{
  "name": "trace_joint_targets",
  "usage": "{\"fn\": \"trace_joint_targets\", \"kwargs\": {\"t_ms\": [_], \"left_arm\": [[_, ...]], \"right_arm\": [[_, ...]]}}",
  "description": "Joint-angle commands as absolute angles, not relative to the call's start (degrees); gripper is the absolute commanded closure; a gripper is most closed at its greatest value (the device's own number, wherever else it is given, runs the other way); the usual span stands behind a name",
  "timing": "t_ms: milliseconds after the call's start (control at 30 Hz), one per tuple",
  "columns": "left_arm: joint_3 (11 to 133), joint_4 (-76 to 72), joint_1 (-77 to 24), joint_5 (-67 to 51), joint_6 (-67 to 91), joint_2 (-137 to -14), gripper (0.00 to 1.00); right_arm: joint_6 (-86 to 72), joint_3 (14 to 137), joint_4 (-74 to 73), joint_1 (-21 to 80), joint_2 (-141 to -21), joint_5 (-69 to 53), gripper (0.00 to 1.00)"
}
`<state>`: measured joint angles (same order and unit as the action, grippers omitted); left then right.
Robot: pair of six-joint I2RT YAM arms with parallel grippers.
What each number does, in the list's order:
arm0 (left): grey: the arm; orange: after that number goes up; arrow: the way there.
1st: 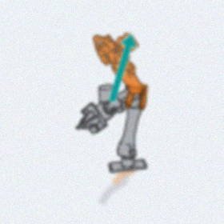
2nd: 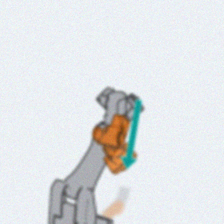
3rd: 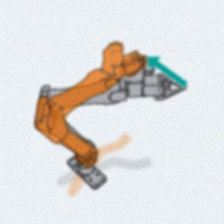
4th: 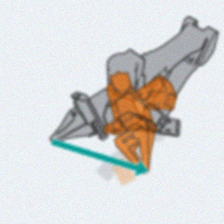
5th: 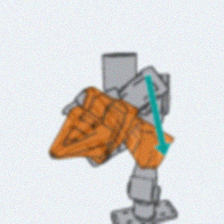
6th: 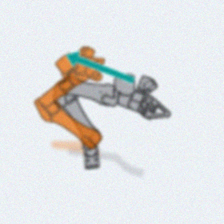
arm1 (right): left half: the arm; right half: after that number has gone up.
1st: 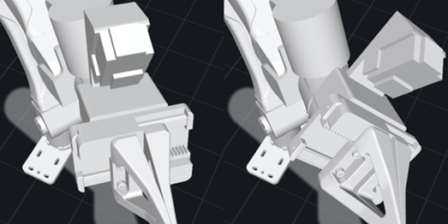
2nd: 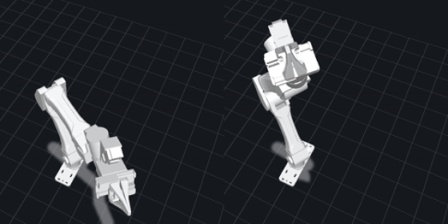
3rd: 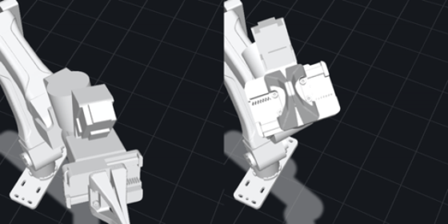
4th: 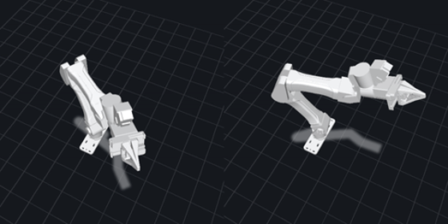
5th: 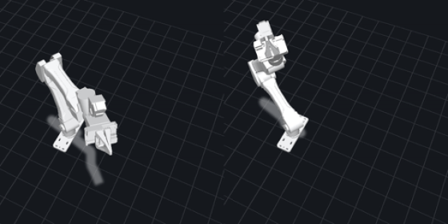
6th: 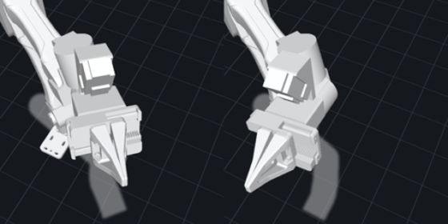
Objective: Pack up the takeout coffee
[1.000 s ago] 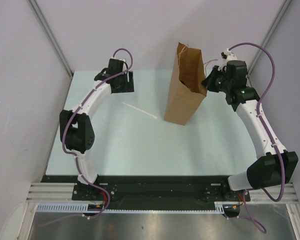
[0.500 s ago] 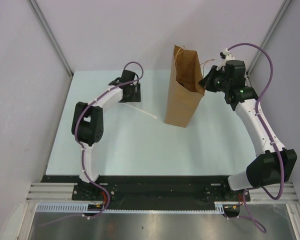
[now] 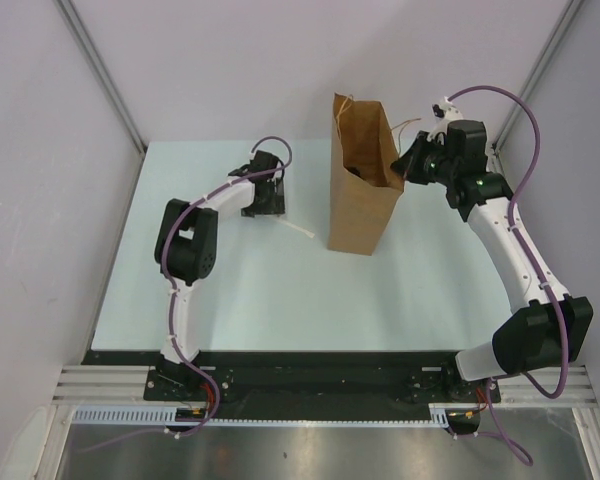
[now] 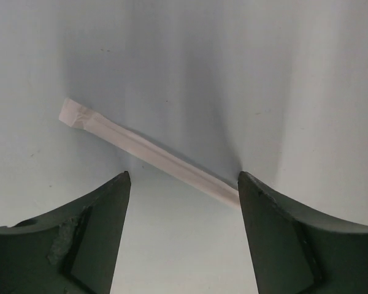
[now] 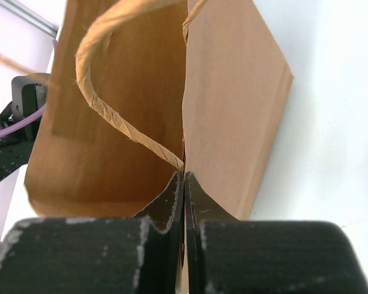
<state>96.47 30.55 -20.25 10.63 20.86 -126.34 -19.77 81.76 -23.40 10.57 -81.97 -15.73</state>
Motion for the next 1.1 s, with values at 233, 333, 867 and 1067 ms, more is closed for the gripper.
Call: {"fn": "trace_joint_targets", "kwargs": {"t_ms": [233, 333, 867, 1067], "left_arm": [[90.97, 30.68, -20.21, 9.49, 22.50, -124.19, 0.57], [90.44, 31.28, -20.13, 9.75, 21.54, -123.75, 0.70], [81.57, 24.70, -16.44, 9.14, 12.32, -106.99, 1.00], [84.63, 21.28, -12.75, 6.34, 4.15, -100.12, 1.00]], "right_arm": [[-17.05, 82.27, -21.45, 11.16, -82.00, -23.81, 1.00], [-16.96, 82.27, -21.10, 11.16, -82.18, -25.75, 1.00], [-13.45, 82.44, -20.92, 10.46, -82.97, -39.55, 1.00], [-13.62, 84.10, -21.01, 9.76, -84.11, -43.85, 1.00]]}}
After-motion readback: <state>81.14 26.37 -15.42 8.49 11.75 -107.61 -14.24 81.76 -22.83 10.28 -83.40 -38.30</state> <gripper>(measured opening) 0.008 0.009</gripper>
